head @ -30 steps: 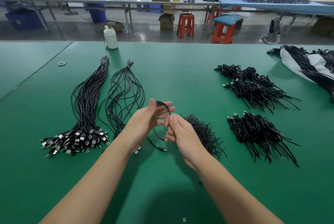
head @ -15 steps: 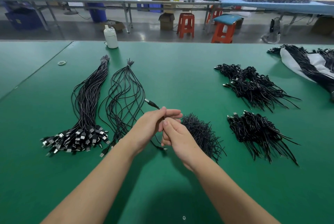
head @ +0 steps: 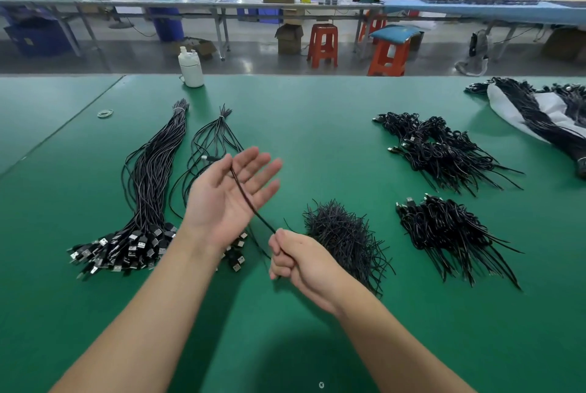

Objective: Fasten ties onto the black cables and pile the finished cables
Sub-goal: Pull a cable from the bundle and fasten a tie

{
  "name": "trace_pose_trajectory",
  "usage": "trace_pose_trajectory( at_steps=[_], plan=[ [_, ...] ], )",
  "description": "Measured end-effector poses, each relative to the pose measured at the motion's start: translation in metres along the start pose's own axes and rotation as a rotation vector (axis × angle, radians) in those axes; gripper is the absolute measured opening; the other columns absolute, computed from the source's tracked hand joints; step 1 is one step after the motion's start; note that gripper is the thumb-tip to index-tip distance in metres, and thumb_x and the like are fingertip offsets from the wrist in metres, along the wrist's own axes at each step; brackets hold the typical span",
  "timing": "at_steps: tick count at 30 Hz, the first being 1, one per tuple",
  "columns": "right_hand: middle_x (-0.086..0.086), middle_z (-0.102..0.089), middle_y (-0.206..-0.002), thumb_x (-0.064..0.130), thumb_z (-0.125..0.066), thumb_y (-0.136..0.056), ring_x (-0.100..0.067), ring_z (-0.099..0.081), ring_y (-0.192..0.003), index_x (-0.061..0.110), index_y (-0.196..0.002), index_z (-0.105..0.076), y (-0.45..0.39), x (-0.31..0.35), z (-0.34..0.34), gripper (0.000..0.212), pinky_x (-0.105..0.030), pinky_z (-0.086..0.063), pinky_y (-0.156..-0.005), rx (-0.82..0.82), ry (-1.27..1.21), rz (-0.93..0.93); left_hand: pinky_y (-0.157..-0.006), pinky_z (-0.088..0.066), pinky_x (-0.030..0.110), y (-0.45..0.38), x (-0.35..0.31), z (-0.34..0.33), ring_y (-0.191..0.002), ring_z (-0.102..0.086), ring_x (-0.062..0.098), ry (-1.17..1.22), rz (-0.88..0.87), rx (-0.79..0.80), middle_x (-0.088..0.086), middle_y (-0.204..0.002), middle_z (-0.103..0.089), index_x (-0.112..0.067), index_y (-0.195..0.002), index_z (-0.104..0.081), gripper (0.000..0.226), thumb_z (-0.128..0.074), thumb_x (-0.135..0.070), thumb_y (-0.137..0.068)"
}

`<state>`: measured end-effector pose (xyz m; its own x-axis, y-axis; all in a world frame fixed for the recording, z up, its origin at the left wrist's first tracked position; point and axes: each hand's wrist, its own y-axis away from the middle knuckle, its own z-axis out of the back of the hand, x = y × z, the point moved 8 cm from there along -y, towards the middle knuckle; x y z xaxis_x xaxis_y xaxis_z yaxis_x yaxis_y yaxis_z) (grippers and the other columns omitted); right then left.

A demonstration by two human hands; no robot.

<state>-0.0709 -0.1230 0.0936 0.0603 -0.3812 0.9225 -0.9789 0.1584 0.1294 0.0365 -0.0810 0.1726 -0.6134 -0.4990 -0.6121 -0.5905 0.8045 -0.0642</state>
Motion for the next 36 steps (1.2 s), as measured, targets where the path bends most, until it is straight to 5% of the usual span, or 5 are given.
trace_pose_trajectory(
  at_steps=[5,10,23,27,36],
  plan=[
    [0.005,-0.031,-0.054,0.031,-0.046,-0.099,-0.011,-0.029,-0.050,0.014,-0.074,-0.052,-0.008,-0.004,0.010,0.031,-0.025,-0.035,-0.059,0.021,-0.256,-0.131,-0.052,-0.055,0.027,0.044,0.037,-0.005,-0.067,-0.073,0.030,-0.658,0.665,0.478,0.022,-0.083,-0.073,0.007,-0.098,-0.068,0.042,-0.042,-0.027,-0.100],
    [0.004,-0.024,-0.056,0.030,-0.040,-0.105,-0.014,-0.020,-0.053,0.016,-0.074,-0.053,-0.010,0.005,0.031,0.036,-0.027,-0.037,-0.059,-0.030,-0.267,-0.106,-0.088,-0.058,0.036,0.031,0.047,0.075,-0.100,-0.071,0.029,-1.561,0.698,0.119,0.014,-0.106,-0.074,-0.005,-0.107,-0.069,0.041,-0.038,-0.032,-0.107],
    [0.006,-0.023,-0.053,0.028,-0.044,-0.103,-0.013,-0.016,-0.052,0.015,-0.075,-0.051,-0.010,-0.035,0.004,0.032,-0.025,-0.038,-0.059,-0.054,-0.283,-0.115,-0.074,-0.060,0.034,0.001,0.029,0.043,-0.082,-0.075,0.024,0.015,0.025,-0.208,0.013,-0.090,-0.074,-0.002,-0.100,-0.064,0.040,-0.036,-0.031,-0.105],
    [0.005,-0.026,-0.048,0.028,-0.049,-0.100,-0.011,-0.023,-0.047,0.013,-0.063,-0.057,-0.018,-0.023,0.016,0.040,-0.027,-0.037,-0.059,-0.099,-0.402,-0.154,-0.036,-0.033,0.016,0.029,0.038,0.015,-0.029,-0.044,0.007,-0.375,0.394,0.202,0.007,-0.064,-0.068,-0.003,-0.087,-0.070,0.038,-0.050,-0.032,-0.098],
    [0.007,-0.031,-0.051,0.024,-0.051,-0.096,-0.012,-0.023,-0.050,0.025,-0.058,-0.057,-0.017,-0.016,0.013,0.038,-0.025,-0.027,-0.054,-0.044,0.089,-0.072,-0.070,-0.059,0.033,0.049,0.050,0.047,-0.086,-0.075,0.030,-1.329,0.777,0.216,0.017,-0.104,-0.074,0.003,-0.109,-0.068,0.045,-0.036,-0.030,-0.108]
  ],
)
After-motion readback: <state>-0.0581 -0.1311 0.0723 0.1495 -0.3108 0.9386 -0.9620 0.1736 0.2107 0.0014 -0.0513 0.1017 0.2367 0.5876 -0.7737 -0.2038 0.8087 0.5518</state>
